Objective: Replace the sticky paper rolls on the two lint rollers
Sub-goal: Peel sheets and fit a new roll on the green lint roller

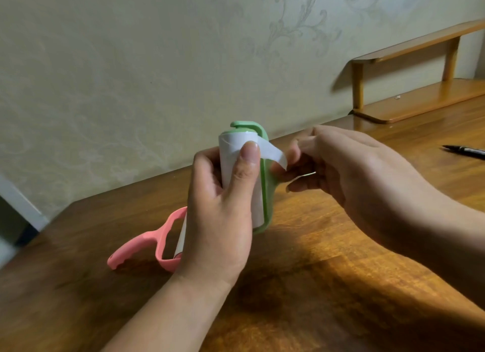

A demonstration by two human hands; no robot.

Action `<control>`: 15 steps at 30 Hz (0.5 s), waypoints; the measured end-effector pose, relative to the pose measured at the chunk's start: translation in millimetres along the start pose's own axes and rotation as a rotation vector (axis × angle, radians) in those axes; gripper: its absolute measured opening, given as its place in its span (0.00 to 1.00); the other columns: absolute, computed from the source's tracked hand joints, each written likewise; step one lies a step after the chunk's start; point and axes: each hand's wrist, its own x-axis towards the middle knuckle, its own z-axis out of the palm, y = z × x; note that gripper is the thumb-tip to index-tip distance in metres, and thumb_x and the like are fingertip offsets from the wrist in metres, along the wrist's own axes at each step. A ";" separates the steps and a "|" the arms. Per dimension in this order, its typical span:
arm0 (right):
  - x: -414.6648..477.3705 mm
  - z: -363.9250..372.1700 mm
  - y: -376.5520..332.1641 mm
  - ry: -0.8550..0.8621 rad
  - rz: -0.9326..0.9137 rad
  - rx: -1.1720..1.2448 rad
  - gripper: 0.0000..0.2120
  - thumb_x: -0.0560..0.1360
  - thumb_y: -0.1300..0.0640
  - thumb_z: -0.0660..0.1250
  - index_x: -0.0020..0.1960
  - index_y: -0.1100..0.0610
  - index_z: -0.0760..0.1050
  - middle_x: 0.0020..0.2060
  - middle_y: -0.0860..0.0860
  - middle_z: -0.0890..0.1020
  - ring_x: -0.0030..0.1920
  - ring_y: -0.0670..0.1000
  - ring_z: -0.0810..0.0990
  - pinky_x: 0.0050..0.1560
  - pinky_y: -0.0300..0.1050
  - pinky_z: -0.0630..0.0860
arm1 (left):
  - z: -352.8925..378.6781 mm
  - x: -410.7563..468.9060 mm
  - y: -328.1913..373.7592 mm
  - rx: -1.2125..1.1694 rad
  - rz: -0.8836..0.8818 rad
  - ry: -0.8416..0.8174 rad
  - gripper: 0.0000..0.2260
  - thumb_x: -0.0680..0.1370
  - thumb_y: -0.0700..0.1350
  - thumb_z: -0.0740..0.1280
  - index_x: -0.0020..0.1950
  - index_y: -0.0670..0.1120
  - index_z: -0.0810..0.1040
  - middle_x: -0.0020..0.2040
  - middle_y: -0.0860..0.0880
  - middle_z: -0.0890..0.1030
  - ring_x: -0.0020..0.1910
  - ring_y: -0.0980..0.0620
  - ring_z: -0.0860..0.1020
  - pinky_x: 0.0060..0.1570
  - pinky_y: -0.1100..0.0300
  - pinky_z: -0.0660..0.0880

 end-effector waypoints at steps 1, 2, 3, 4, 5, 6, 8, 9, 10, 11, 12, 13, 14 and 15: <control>0.1 0.0 1.2 0.018 0.014 -0.002 0.15 0.80 0.49 0.63 0.47 0.58 0.84 0.46 0.52 0.89 0.51 0.53 0.88 0.62 0.62 0.83 | -0.4 0.2 0.3 0.008 0.010 -0.007 0.16 0.77 0.68 0.74 0.58 0.61 0.83 0.53 0.54 0.88 0.52 0.53 0.88 0.46 0.61 0.83; 0.2 1.0 2.4 0.043 0.022 -0.032 0.15 0.82 0.47 0.65 0.50 0.57 0.84 0.47 0.51 0.89 0.51 0.52 0.88 0.61 0.62 0.83 | -0.2 0.4 0.9 0.005 0.009 -0.013 0.13 0.78 0.67 0.73 0.56 0.61 0.83 0.51 0.55 0.88 0.50 0.55 0.88 0.45 0.62 0.83; 0.4 1.4 4.2 0.071 0.012 -0.111 0.12 0.84 0.47 0.67 0.53 0.53 0.83 0.47 0.50 0.89 0.49 0.49 0.88 0.59 0.60 0.84 | 0.3 0.8 1.9 -0.011 -0.003 -0.018 0.11 0.79 0.66 0.72 0.54 0.62 0.84 0.49 0.57 0.88 0.48 0.58 0.87 0.43 0.63 0.83; 0.8 1.7 5.7 0.092 -0.008 -0.213 0.09 0.83 0.45 0.68 0.55 0.49 0.83 0.48 0.47 0.88 0.48 0.46 0.87 0.55 0.55 0.85 | 1.4 1.3 3.6 -0.032 -0.018 -0.020 0.10 0.80 0.65 0.71 0.52 0.62 0.85 0.47 0.58 0.87 0.46 0.59 0.87 0.41 0.64 0.82; 1.0 1.5 6.9 0.094 -0.029 -0.314 0.08 0.80 0.43 0.70 0.56 0.45 0.82 0.48 0.45 0.87 0.46 0.44 0.85 0.50 0.47 0.84 | 2.3 2.0 4.9 -0.051 -0.035 -0.022 0.10 0.81 0.65 0.70 0.51 0.61 0.86 0.45 0.58 0.86 0.44 0.60 0.86 0.41 0.63 0.82; 0.9 1.1 7.8 0.083 -0.048 -0.393 0.10 0.79 0.41 0.70 0.58 0.42 0.81 0.50 0.42 0.86 0.45 0.42 0.84 0.45 0.38 0.81 | 3.1 2.5 5.9 -0.068 -0.053 -0.024 0.11 0.81 0.64 0.68 0.51 0.61 0.87 0.46 0.57 0.87 0.45 0.59 0.86 0.41 0.62 0.82; 1.5 -0.5 8.3 0.062 -0.078 -0.496 0.10 0.79 0.38 0.69 0.57 0.40 0.82 0.50 0.36 0.84 0.45 0.38 0.82 0.40 0.29 0.74 | 2.8 3.0 7.5 -0.106 -0.103 -0.007 0.14 0.80 0.65 0.68 0.53 0.59 0.89 0.48 0.53 0.88 0.47 0.56 0.87 0.44 0.58 0.84; 1.7 -2.0 8.4 0.061 -0.092 -0.525 0.10 0.79 0.38 0.68 0.56 0.40 0.83 0.49 0.34 0.83 0.44 0.36 0.81 0.39 0.26 0.72 | 1.9 3.2 7.8 -0.132 -0.131 0.013 0.16 0.80 0.66 0.68 0.54 0.59 0.89 0.49 0.51 0.89 0.49 0.54 0.88 0.46 0.57 0.85; 2.8 -3.8 9.1 0.075 -0.101 -0.544 0.11 0.79 0.38 0.67 0.55 0.40 0.83 0.48 0.33 0.83 0.44 0.35 0.80 0.39 0.25 0.71 | 0.7 3.5 8.5 -0.157 -0.160 0.036 0.17 0.79 0.66 0.68 0.57 0.58 0.89 0.52 0.50 0.90 0.52 0.52 0.89 0.49 0.54 0.86; 4.0 -6.0 9.4 0.092 -0.107 -0.557 0.12 0.78 0.37 0.66 0.57 0.40 0.82 0.48 0.36 0.83 0.45 0.33 0.79 0.39 0.24 0.71 | -0.3 3.9 9.4 -0.184 -0.186 0.059 0.20 0.79 0.67 0.69 0.61 0.56 0.88 0.54 0.48 0.90 0.55 0.49 0.90 0.52 0.51 0.87; 4.9 -7.7 9.3 0.102 -0.114 -0.577 0.14 0.78 0.37 0.66 0.60 0.38 0.81 0.49 0.37 0.82 0.46 0.32 0.79 0.40 0.25 0.72 | -0.8 4.6 11.0 -0.213 -0.209 0.080 0.22 0.79 0.66 0.69 0.64 0.54 0.87 0.57 0.46 0.90 0.58 0.47 0.90 0.54 0.48 0.87; 5.3 -8.8 9.0 0.099 -0.118 -0.604 0.17 0.78 0.37 0.66 0.65 0.38 0.79 0.53 0.37 0.82 0.49 0.32 0.80 0.41 0.27 0.74 | -1.3 5.5 11.7 -0.244 -0.226 0.087 0.22 0.80 0.65 0.69 0.65 0.52 0.86 0.58 0.44 0.90 0.59 0.45 0.89 0.55 0.47 0.87; 5.6 -9.5 9.2 0.087 -0.120 -0.633 0.20 0.79 0.38 0.66 0.69 0.37 0.77 0.58 0.36 0.81 0.52 0.32 0.80 0.43 0.29 0.75 | -1.4 6.4 12.0 -0.270 -0.238 0.078 0.20 0.81 0.64 0.69 0.64 0.52 0.87 0.59 0.44 0.90 0.59 0.45 0.90 0.54 0.48 0.87; 5.9 -9.5 9.7 0.069 -0.115 -0.658 0.21 0.80 0.38 0.66 0.72 0.38 0.76 0.61 0.35 0.80 0.55 0.33 0.80 0.47 0.32 0.76 | -1.7 6.9 11.7 -0.286 -0.245 0.060 0.18 0.82 0.63 0.70 0.63 0.54 0.88 0.60 0.44 0.90 0.59 0.45 0.90 0.53 0.49 0.87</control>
